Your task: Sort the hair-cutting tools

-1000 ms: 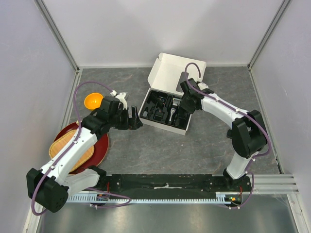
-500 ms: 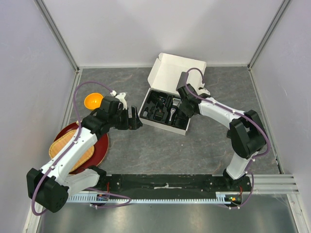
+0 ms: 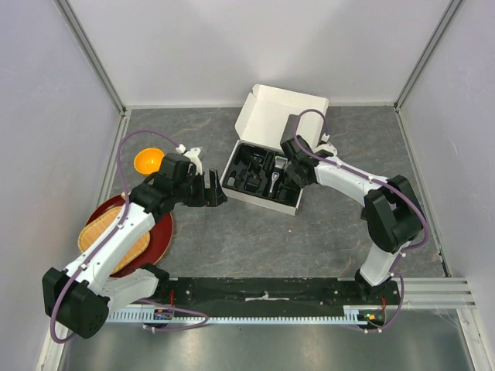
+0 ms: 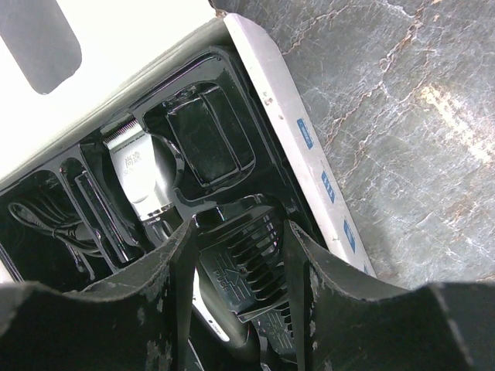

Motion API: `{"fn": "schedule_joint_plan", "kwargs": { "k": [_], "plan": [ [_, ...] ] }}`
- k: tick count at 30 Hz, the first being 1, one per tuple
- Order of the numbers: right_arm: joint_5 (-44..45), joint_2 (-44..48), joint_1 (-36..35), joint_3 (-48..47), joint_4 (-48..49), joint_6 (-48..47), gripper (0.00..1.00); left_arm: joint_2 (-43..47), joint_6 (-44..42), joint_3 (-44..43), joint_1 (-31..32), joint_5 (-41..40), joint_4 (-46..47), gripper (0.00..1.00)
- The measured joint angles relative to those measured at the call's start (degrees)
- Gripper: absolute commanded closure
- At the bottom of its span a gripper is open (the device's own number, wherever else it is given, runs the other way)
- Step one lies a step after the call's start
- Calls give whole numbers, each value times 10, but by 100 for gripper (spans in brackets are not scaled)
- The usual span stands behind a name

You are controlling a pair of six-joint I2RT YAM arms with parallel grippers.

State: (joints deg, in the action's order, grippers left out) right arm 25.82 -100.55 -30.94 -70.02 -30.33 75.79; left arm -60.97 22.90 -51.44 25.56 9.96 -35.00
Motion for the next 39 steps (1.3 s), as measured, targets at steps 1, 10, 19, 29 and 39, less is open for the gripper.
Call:
{"fn": "schedule_joint_plan", "kwargs": {
  "k": [1, 10, 19, 29, 39],
  "plan": [
    [2, 0, -1, 0, 0, 3, 52, 0, 0, 0, 0, 1, 0, 11],
    [10, -10, -10, 0, 10, 31, 32, 0, 0, 1, 0, 6, 0, 11],
    [8, -11, -11, -3, 10, 29, 26, 0, 0, 1, 0, 7, 0, 11],
    [20, -6, -11, -34, -37, -28, 30, 0, 0, 1, 0, 7, 0, 11],
    [-5, 6, -11, -46, -39, -115, 55, 0, 0, 1, 0, 7, 0, 11]
  ]
}}
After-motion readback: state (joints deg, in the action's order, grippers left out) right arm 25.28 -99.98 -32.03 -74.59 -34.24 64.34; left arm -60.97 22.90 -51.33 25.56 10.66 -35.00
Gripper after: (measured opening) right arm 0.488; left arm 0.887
